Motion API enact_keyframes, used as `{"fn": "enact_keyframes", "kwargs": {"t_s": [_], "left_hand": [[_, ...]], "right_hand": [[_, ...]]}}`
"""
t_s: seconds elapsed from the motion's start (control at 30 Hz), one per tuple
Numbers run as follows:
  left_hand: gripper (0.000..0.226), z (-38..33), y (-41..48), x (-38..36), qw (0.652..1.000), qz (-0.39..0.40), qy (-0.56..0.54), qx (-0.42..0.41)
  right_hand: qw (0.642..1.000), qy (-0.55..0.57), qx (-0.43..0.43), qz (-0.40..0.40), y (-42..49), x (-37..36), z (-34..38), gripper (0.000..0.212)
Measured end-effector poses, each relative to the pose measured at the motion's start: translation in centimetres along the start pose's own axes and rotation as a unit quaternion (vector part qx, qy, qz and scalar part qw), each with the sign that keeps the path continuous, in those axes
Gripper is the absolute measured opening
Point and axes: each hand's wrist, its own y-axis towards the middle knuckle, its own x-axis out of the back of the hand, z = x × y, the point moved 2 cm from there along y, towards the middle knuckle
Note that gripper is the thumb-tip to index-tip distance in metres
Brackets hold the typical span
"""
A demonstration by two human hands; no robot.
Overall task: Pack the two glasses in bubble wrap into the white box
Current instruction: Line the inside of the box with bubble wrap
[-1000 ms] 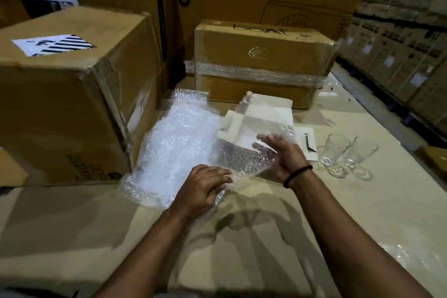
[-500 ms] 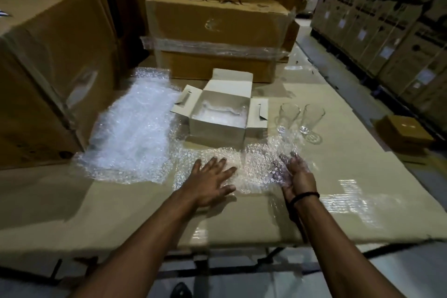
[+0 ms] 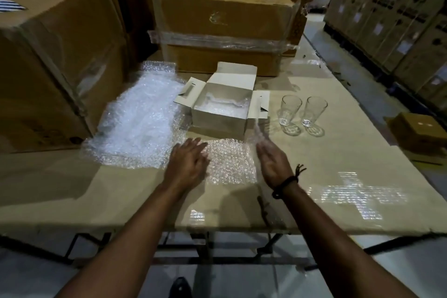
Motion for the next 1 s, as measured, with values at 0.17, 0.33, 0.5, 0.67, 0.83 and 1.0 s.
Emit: {"fn": "enact_keyframes", "kwargs": {"t_s": [0.17, 0.33, 0.5, 0.67, 0.83, 1.0], "left_hand": [[0.028, 2.5, -0.7, 1.5, 0.996, 0.082, 0.031, 0.008], [0.036, 4.7, -0.9, 3.0, 0.992, 0.007, -0.104, 0.074], [0.046, 5.6, 0.1, 3.6, 0.999, -0.011, -0.048, 0.012], [0.039, 6.8, 0.8, 1.8, 0.989, 0.108, 0.096, -0.027], [0.036, 6.0, 1.5, 1.6, 0.994, 0.025, 0.106, -0.032], [0.03, 5.7, 2.5, 1.4, 0.994, 0.009, 0.108, -0.026]], "right_hand": [[0.948, -0.282, 0.082, 0.124, 1.0, -7.5, 2.2, 0.058], [0.878, -0.422, -0.002, 0.226, 1.3, -13.4, 0.4, 0.059], [0.852, -0.427, -0.043, 0.3, 0.7, -14.4, -0.4, 0.073], [0.865, -0.437, -0.012, 0.245, 2.3, -11.4, -0.4, 0.09], [0.854, -0.446, -0.091, 0.252, 2.5, -9.4, -3.4, 0.07], [0.91, -0.396, -0.111, 0.05, 3.1, -7.1, -3.1, 0.069]]}}
